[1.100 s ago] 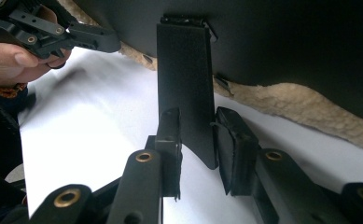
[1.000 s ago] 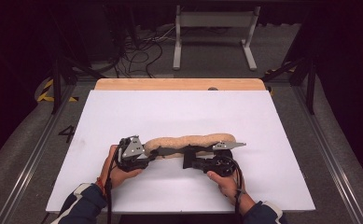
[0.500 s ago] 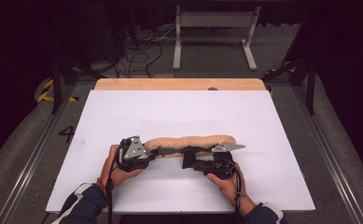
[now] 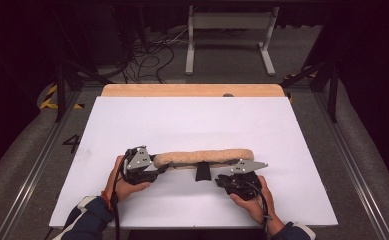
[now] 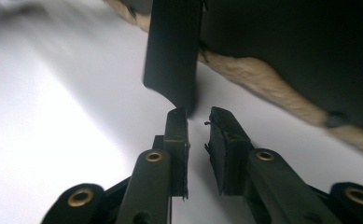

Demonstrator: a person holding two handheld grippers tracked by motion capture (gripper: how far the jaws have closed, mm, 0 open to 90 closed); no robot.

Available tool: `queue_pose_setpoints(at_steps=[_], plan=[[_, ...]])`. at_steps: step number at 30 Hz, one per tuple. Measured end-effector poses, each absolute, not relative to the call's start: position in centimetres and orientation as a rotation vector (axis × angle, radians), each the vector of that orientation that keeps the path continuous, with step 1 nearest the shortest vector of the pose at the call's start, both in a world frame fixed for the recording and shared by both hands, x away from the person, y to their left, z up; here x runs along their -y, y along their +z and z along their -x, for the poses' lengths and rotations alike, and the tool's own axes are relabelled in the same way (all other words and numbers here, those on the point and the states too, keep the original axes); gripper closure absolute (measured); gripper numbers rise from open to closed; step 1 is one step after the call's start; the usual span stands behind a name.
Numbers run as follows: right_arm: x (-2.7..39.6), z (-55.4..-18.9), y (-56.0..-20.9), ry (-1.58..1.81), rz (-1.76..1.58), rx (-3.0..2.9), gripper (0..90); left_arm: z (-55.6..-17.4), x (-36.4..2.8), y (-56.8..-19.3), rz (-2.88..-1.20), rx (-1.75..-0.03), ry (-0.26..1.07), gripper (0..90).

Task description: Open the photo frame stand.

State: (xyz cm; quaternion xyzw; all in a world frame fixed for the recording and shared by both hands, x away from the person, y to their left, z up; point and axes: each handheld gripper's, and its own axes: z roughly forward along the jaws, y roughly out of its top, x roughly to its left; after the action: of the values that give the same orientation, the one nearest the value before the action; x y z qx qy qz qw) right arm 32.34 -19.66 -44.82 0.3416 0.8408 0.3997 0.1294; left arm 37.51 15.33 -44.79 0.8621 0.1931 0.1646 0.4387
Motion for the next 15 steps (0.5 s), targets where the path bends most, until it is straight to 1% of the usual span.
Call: queue_pose_setpoints(at_steps=[4, 7, 10, 14, 15], plan=[[20.6, -31.4, -44.3, 1.096, -0.879, -2.387, 80.6, -37.5, -15.6, -44.7, -2.140, -0.487, 0.406, 51.8], [21.7, -31.0, -43.9, 1.087, -0.877, -2.345, 83.1, -37.4, -15.9, -44.6, -2.131, -0.495, 0.406, 51.6], [23.0, -30.7, -43.5, 1.116, -0.892, -2.299, 83.4, -37.1, -16.4, -44.4, -2.117, -0.502, 0.405, 51.4], [24.5, -30.3, -42.8, 1.123, -0.902, -2.254, 88.9, -36.8, -17.0, -44.1, -2.105, -0.511, 0.406, 49.8], [24.5, -30.3, -42.8, 1.123, -0.902, -2.254, 88.9, -36.8, -17.0, -44.1, -2.105, -0.511, 0.406, 49.1]])
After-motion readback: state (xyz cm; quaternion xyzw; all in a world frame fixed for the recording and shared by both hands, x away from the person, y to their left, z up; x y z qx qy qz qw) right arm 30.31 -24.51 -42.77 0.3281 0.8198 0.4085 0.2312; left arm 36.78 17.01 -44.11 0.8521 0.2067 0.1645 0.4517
